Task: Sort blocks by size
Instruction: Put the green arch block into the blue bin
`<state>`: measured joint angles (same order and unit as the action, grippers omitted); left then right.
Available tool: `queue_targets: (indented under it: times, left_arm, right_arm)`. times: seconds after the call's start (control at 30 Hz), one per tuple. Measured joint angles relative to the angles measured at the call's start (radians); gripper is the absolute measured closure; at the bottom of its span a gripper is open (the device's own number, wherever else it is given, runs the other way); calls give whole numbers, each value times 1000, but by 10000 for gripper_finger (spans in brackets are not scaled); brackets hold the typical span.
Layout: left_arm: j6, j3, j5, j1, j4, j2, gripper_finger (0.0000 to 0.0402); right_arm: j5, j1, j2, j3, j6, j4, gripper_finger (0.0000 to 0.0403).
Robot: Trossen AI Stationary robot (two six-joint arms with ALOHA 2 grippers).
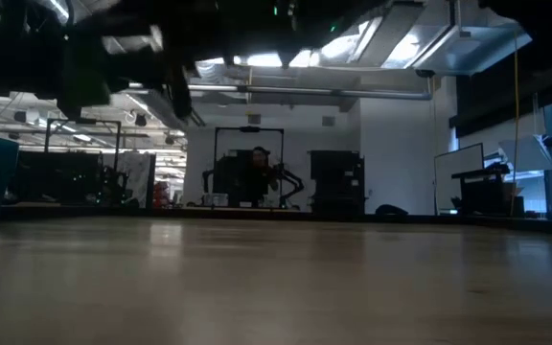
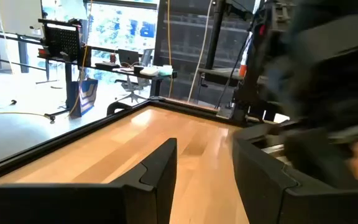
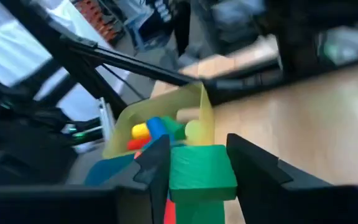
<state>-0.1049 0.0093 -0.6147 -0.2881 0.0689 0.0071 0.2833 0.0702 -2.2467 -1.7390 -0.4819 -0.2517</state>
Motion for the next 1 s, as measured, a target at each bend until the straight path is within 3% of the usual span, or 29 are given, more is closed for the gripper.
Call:
queue_targets:
  times: [0.1, 0.5, 1.0]
  left_arm:
    - [0, 0, 0, 0, 0, 0, 267]
    - [0, 0, 0, 0, 0, 0, 267]
    - [0, 0, 0, 0, 0, 0, 267]
  right_arm:
    - [-98, 56, -11, -1, 97, -77, 259]
    - [-126, 197, -130, -1, 170, -399, 259]
    - [-198, 244, -264, -103, 311, -432, 259]
